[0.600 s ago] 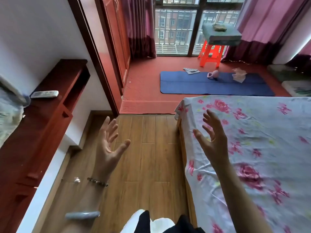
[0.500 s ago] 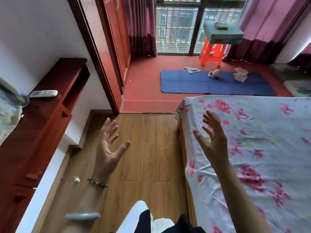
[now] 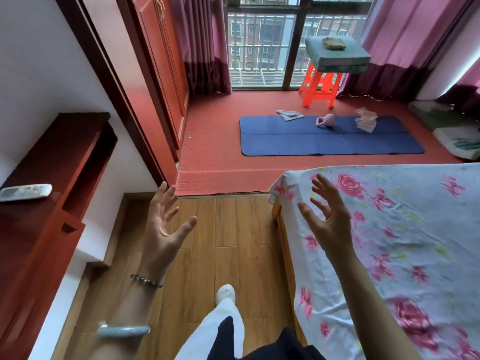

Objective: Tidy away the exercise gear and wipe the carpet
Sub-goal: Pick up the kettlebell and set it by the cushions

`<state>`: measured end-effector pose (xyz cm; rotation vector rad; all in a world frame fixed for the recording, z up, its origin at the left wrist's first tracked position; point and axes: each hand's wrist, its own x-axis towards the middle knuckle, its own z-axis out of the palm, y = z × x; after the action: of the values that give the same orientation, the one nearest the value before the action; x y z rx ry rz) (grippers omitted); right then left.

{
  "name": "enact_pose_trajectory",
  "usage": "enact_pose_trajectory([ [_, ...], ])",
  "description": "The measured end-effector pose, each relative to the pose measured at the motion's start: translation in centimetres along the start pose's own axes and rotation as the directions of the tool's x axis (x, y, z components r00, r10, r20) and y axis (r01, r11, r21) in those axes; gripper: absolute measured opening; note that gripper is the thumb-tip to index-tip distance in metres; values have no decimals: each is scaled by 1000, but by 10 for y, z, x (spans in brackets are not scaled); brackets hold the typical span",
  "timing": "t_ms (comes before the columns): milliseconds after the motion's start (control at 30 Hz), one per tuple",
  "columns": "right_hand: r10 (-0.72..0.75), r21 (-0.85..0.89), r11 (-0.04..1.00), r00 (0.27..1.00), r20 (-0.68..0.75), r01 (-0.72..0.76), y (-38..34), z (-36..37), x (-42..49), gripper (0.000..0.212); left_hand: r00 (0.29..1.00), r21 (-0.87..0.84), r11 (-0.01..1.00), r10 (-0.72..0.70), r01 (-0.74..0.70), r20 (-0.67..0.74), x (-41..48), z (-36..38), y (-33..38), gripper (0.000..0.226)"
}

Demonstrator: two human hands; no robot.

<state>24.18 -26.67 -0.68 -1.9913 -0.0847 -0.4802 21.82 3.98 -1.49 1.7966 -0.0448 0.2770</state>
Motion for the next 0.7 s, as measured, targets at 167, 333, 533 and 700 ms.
enact_pose_trajectory([
  [167, 44, -9, 999, 998, -53, -44, 8, 35, 68, 65, 998, -28, 999, 21, -19, 64, 97, -1, -12, 99],
  [333, 57, -1, 998, 995, -76, -58, 21, 55, 125, 64, 992, -56, 998, 35, -29, 125, 177, 11, -21, 99],
  [533, 114, -29, 993, 986, -119, -118, 43, 70, 200, 65, 986, -75, 996, 57, -46, 154, 268, 33, -40, 97],
  [700, 132, -12, 991, 980, -151, -136, 79, 80, 274, 70, 982, -84, 995, 73, -59, 174, 355, 66, -61, 93],
])
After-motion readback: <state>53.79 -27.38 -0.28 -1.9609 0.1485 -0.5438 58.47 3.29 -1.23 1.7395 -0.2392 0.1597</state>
